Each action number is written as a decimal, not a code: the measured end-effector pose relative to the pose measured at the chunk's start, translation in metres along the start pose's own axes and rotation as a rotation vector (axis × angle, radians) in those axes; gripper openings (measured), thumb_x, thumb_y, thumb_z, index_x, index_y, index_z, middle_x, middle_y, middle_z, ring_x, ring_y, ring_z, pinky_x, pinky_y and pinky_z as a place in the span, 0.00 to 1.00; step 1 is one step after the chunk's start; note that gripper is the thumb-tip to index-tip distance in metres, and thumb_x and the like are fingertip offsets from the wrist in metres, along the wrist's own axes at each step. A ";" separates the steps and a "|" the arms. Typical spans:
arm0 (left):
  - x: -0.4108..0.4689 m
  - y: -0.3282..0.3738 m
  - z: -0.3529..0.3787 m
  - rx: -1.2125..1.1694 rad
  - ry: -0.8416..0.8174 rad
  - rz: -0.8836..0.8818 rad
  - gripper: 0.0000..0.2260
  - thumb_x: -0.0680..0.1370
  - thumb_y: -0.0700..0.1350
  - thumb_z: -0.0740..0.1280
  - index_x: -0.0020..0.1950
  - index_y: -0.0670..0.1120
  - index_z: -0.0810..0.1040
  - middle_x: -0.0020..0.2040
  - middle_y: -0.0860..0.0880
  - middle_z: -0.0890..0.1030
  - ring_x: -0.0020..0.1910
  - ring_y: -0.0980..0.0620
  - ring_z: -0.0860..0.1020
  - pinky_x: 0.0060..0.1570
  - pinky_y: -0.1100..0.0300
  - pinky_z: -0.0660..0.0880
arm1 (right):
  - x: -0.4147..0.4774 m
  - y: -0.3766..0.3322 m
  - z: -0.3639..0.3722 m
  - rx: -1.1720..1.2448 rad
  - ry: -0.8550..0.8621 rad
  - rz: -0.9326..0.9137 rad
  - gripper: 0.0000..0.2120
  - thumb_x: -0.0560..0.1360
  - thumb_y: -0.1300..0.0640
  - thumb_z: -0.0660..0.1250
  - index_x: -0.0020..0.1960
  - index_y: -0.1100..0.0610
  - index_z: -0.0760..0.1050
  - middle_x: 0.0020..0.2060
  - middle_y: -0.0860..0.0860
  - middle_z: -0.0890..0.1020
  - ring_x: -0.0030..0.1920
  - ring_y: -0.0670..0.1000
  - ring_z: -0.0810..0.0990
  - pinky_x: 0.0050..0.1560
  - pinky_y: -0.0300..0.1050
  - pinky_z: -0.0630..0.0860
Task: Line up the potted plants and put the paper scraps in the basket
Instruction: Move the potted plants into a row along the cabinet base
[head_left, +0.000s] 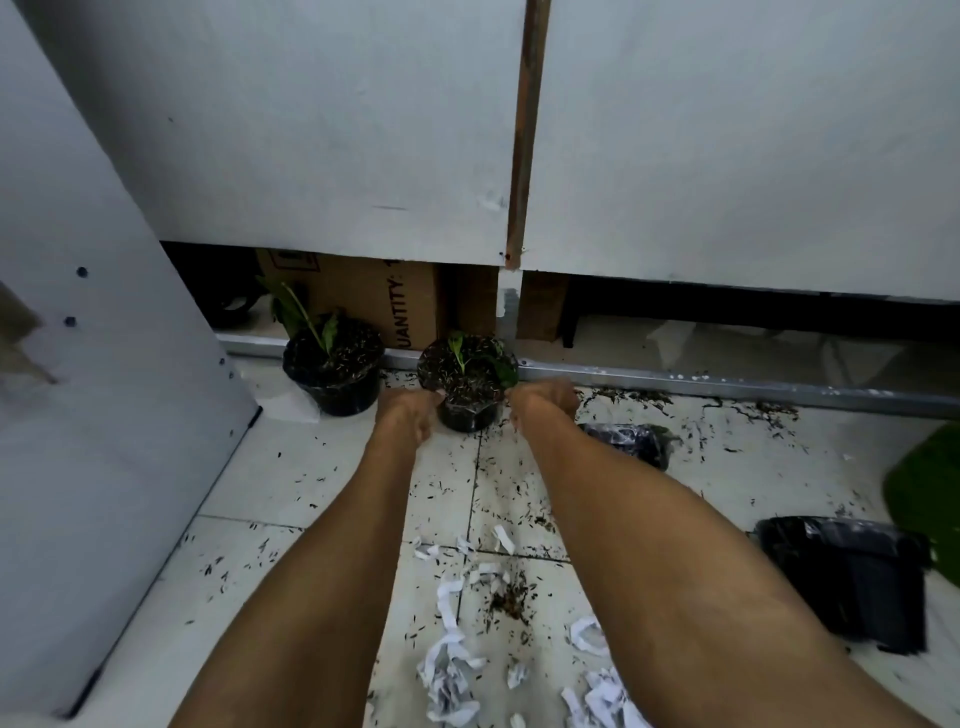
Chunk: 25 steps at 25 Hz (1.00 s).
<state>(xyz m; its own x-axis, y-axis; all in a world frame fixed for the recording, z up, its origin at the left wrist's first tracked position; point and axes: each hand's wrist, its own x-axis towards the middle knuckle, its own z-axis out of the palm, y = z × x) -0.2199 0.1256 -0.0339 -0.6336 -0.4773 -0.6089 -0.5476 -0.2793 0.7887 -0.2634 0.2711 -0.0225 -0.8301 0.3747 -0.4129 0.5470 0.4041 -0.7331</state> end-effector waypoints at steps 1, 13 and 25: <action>-0.006 0.002 0.000 0.058 0.006 0.008 0.16 0.72 0.44 0.76 0.53 0.39 0.77 0.45 0.43 0.82 0.42 0.50 0.81 0.38 0.58 0.80 | 0.000 -0.003 -0.004 -0.018 -0.005 -0.030 0.10 0.73 0.64 0.74 0.51 0.65 0.78 0.37 0.59 0.82 0.33 0.53 0.84 0.34 0.46 0.85; -0.098 0.002 0.060 0.563 -0.067 0.126 0.04 0.79 0.35 0.63 0.45 0.38 0.77 0.38 0.42 0.82 0.29 0.51 0.79 0.21 0.65 0.72 | -0.001 0.007 -0.140 -0.413 -0.013 -0.285 0.12 0.77 0.57 0.69 0.55 0.65 0.79 0.44 0.58 0.80 0.42 0.56 0.77 0.43 0.45 0.76; -0.094 -0.018 0.154 0.632 -0.008 0.095 0.15 0.80 0.52 0.60 0.54 0.39 0.71 0.54 0.38 0.81 0.42 0.39 0.83 0.45 0.48 0.83 | 0.048 0.064 -0.182 -0.255 -0.107 0.052 0.13 0.79 0.54 0.62 0.52 0.65 0.73 0.38 0.58 0.77 0.33 0.55 0.75 0.37 0.47 0.78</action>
<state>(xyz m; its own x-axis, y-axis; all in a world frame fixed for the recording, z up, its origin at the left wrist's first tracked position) -0.2349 0.3037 -0.0043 -0.6982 -0.4685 -0.5413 -0.7039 0.3110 0.6387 -0.2491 0.4671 0.0094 -0.7998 0.3156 -0.5107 0.5871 0.5886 -0.5557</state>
